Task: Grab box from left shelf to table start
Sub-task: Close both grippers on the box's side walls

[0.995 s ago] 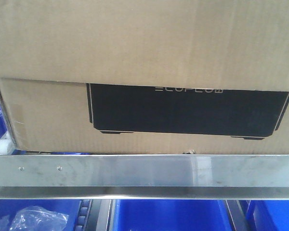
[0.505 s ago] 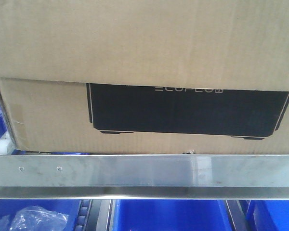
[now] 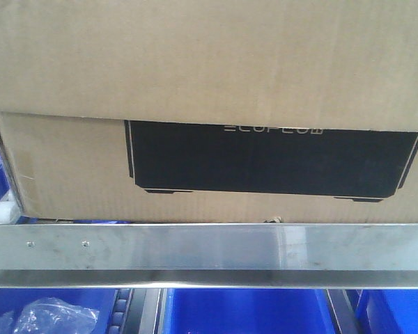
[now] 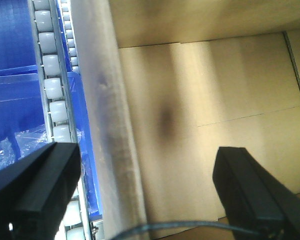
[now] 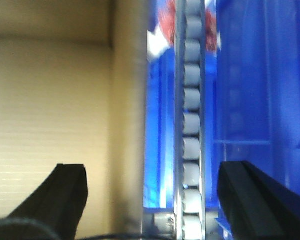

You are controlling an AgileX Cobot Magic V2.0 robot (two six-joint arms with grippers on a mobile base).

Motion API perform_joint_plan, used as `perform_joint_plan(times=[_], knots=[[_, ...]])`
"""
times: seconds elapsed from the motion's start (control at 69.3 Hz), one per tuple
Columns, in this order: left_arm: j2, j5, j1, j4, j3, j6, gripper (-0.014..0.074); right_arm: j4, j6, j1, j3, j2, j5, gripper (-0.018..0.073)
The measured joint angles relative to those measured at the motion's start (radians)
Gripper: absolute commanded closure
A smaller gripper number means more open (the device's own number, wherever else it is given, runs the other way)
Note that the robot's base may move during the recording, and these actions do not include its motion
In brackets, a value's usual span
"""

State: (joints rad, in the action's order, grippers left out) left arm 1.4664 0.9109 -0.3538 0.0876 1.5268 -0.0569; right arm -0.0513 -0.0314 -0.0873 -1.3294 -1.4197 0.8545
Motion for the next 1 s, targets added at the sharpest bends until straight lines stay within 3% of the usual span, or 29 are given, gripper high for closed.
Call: perform_joint_plan(times=[0.115,0.245,0.505,0.534,0.995], knots=[[0.000,0.000,0.000,0.000,0.000,0.000,0.0191,0.000,0.000,0.000,0.000,-0.021,-0.004,-0.0064],[0.000,0.000,0.000,0.000,0.000,0.000,0.0313,0.000,0.000,0.000,0.000,-0.027,-0.006,-0.0013],[0.000,0.000,0.006,-0.029,0.000,-0.008,0.0695,0.011,-0.011,0.000,0.000,-0.028,-0.005,0.0466],[0.000,0.000,0.006,-0.037,0.000,-0.013,0.0700,0.011,-0.012,0.000,-0.001,-0.028,-0.005,0.0524],[0.004,-0.021,0.006,-0.052,0.000,-0.022,0.0688,0.019,-0.013,0.000,-0.007,-0.028,-0.001,0.0505]])
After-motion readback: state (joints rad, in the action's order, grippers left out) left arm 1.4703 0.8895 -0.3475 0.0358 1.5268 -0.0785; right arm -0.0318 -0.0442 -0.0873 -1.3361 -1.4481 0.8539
